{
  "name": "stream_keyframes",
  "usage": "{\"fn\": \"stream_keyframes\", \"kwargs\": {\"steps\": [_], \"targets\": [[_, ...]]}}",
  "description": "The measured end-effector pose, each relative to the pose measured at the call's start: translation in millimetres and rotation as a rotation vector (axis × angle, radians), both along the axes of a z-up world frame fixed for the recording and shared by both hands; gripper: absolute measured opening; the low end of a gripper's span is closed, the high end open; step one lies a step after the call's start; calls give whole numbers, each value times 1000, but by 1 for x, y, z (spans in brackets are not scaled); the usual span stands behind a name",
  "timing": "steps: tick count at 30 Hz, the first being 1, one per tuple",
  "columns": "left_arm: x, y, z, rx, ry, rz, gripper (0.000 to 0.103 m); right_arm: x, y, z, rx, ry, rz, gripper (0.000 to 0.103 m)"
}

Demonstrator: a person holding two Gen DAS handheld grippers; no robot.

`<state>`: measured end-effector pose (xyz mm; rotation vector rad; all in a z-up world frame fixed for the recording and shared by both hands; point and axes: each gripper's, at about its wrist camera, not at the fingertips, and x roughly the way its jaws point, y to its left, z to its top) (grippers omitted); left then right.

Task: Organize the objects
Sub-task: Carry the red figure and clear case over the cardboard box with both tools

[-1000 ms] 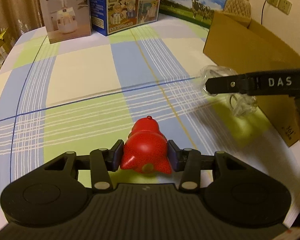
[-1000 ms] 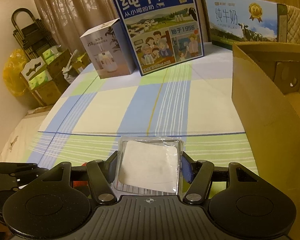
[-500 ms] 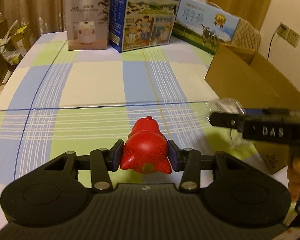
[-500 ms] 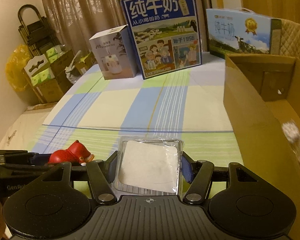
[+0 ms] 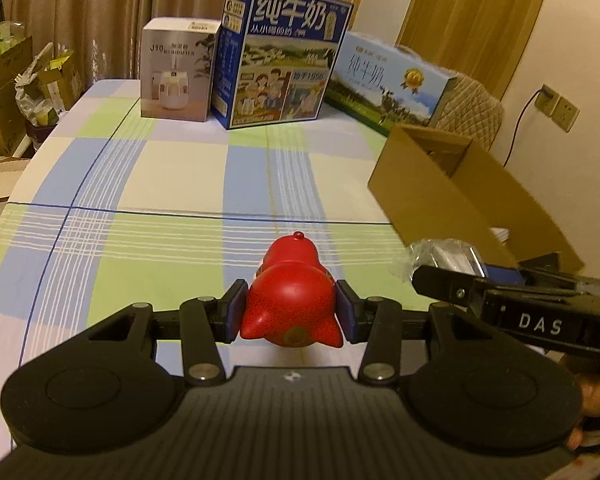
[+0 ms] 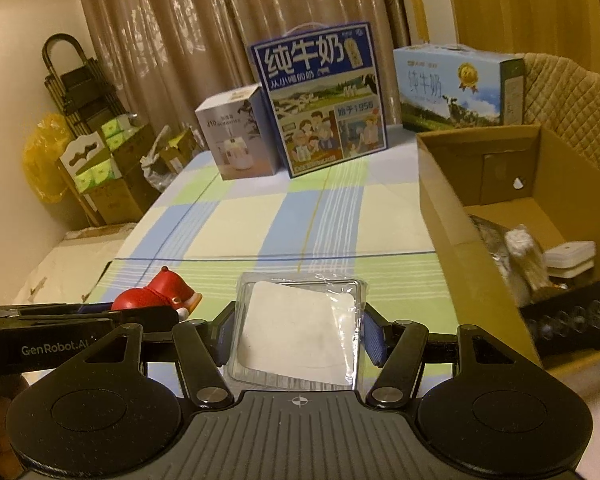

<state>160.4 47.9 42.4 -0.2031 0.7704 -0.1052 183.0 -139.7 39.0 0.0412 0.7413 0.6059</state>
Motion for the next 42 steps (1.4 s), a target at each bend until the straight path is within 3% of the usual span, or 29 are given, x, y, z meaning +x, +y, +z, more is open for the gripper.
{"fn": "stream_keyframes", "kwargs": {"steps": [8,19,30,42], "targets": [[-36,-19,19,-26,-24,6,41,-32,-32,25,9,-41,-16,58],[-49,-95,47,-25,-66,-127,41,-36,-129,56,-20,-102,-144,58],[-7,-182,66,-36,-87,-243,41,19,-201,79,-45,-124,-242,58],[53,-229,68,-40,-78,-275,41,74,-223,75,-59,-90,-253,58]]}}
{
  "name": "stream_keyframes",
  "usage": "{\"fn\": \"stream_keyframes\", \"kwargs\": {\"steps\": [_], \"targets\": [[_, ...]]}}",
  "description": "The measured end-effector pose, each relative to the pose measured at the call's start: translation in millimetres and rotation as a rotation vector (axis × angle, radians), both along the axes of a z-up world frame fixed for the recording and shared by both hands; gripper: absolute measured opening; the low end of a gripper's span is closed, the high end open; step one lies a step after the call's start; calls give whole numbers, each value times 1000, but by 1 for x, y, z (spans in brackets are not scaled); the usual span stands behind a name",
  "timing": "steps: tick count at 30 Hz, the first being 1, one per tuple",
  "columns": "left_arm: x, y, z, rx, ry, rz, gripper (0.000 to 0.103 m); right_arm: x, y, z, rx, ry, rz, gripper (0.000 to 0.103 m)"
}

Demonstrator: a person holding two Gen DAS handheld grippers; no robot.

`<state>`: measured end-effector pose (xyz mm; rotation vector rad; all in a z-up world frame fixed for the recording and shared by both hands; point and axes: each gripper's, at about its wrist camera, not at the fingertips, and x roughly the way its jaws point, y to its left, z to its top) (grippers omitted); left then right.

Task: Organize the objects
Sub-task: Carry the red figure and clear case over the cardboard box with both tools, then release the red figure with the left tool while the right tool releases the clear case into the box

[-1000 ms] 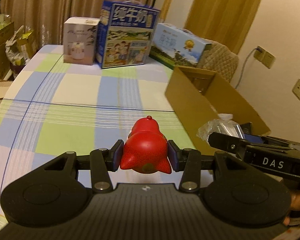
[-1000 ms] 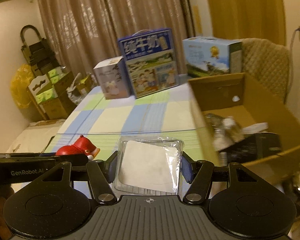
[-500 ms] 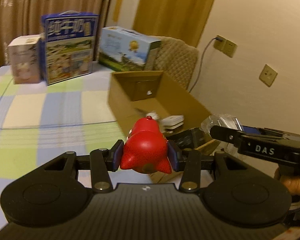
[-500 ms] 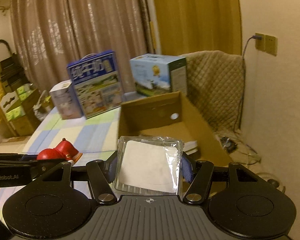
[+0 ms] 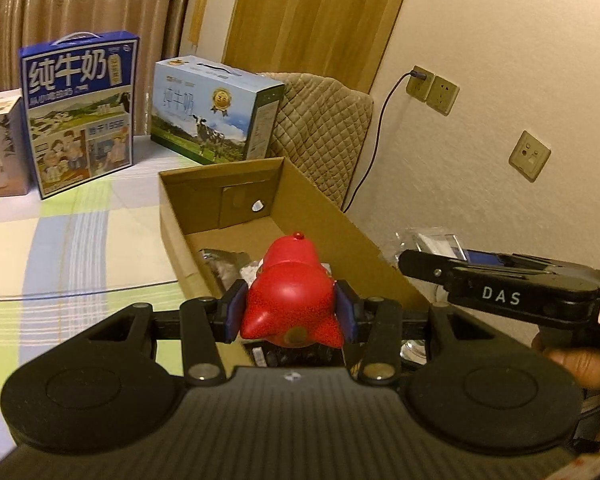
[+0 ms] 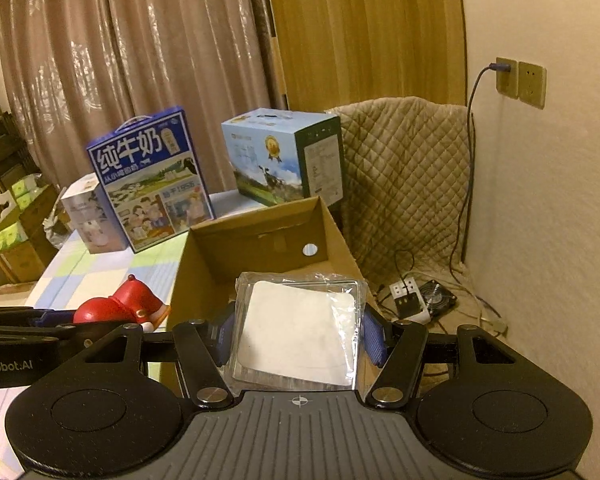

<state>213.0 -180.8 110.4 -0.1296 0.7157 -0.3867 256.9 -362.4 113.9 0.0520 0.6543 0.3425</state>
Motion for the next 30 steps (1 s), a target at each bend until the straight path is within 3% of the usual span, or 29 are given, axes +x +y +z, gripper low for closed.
{"fn": "stream_keyframes", "kwargs": {"steps": [15,18,24,30], "targets": [[50,-14,-27,-13,38,1,40,42,-2,-18,21,43,-26,58],[57,-9,-29,-33,20,18,49,43,-4,-18,19,43,-30,58],[56,5,-26,-13,11,45,53,45,1,-21,30,58,-17,58],[47,18,-30,0,17,67,69,55,13,-21,110,57,46,61]]}}
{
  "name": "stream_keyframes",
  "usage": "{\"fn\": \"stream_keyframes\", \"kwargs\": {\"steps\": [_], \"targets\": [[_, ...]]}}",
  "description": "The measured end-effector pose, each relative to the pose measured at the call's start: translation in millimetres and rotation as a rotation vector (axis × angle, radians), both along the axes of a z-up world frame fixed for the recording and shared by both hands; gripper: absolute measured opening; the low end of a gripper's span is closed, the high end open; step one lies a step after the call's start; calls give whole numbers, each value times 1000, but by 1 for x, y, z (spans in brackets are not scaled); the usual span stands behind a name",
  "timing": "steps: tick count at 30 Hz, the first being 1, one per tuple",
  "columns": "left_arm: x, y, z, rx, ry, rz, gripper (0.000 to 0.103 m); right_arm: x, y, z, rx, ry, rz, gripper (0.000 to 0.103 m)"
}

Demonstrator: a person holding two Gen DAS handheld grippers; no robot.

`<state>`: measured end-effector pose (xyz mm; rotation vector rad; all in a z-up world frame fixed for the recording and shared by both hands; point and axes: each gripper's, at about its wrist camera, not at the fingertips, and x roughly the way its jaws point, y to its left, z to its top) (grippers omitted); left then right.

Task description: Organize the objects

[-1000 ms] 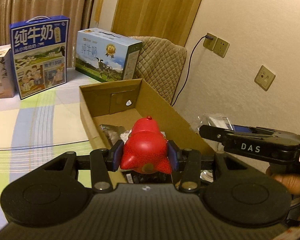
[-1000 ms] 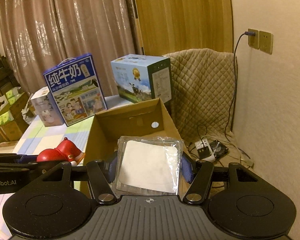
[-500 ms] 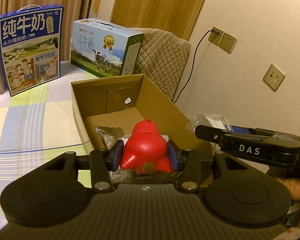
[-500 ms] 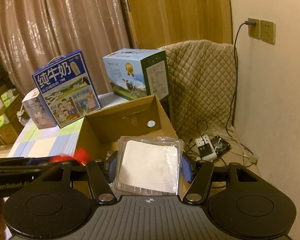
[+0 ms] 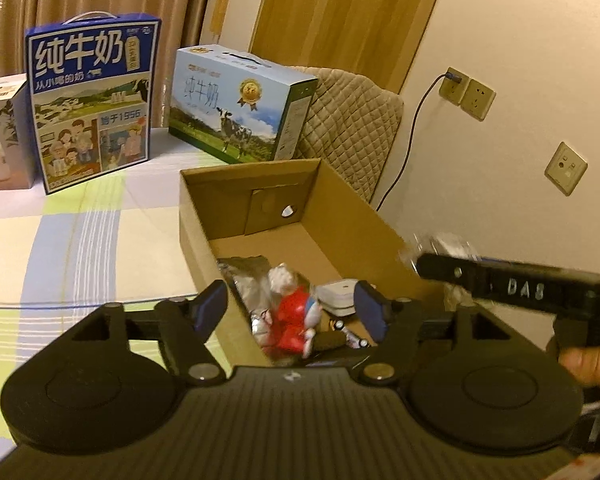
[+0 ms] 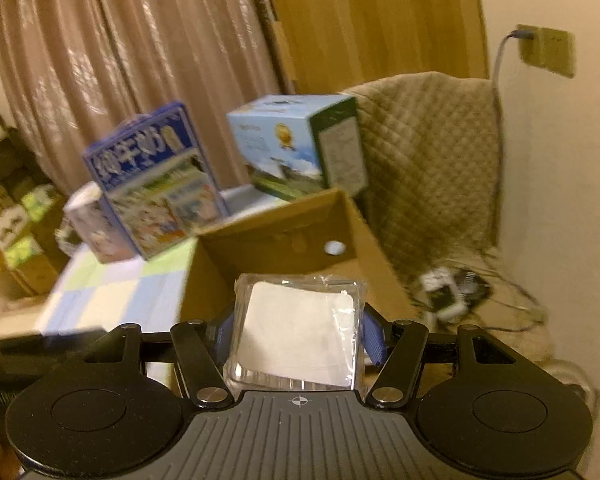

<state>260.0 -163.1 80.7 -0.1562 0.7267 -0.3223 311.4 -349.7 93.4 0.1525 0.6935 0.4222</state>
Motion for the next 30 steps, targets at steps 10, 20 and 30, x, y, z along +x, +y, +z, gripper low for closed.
{"fn": "stream_keyframes", "kwargs": {"steps": [10,20,30], "targets": [[-36,24,-7,22,-4,84,102,-22,-10,16,7,-39,-46,76],[-103,34,8,53,-35,153,102,-105,-14,30,-47,-23,-22,76],[-166,39,14,73,-13,191,102,-183,-3,20,-116,-11,20,76]]}}
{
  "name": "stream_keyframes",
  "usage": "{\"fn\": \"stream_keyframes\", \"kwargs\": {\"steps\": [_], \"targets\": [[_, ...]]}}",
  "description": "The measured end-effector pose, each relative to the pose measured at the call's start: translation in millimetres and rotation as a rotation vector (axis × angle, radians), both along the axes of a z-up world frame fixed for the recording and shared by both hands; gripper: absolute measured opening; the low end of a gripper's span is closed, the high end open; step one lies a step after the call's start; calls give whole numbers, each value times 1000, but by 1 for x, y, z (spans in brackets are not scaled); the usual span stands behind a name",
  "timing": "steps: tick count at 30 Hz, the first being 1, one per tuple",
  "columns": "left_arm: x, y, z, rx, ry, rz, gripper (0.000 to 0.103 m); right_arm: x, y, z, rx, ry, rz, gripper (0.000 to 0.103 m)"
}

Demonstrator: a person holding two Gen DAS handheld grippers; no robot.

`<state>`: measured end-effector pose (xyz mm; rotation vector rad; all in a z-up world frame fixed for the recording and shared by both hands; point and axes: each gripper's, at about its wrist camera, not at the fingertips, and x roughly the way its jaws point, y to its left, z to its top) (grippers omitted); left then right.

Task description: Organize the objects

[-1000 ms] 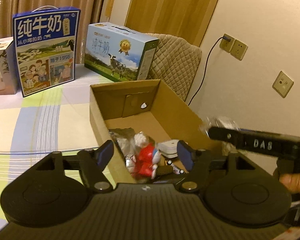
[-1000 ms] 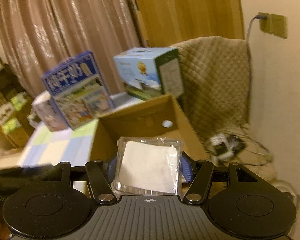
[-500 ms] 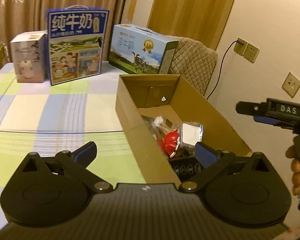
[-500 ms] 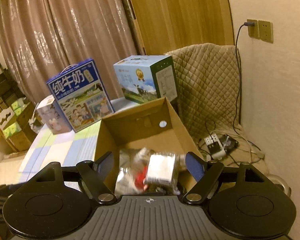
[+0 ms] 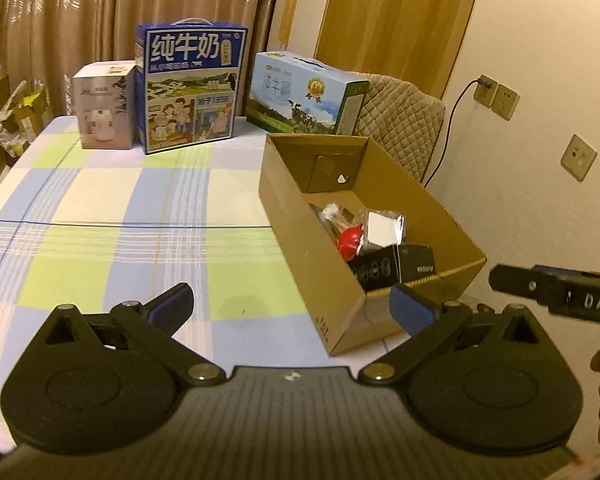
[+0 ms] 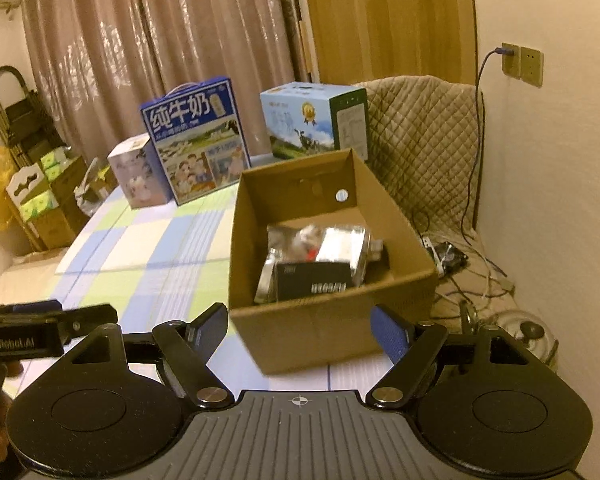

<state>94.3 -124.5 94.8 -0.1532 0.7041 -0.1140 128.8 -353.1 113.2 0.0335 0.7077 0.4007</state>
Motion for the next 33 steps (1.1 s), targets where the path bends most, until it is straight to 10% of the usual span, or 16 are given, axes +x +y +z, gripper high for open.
{"fn": "stream_keyframes", "kwargs": {"steps": [33], "targets": [[-84,9,-10,68,2,-2,102,-82,15,-16,-28,26,1,76]]}}
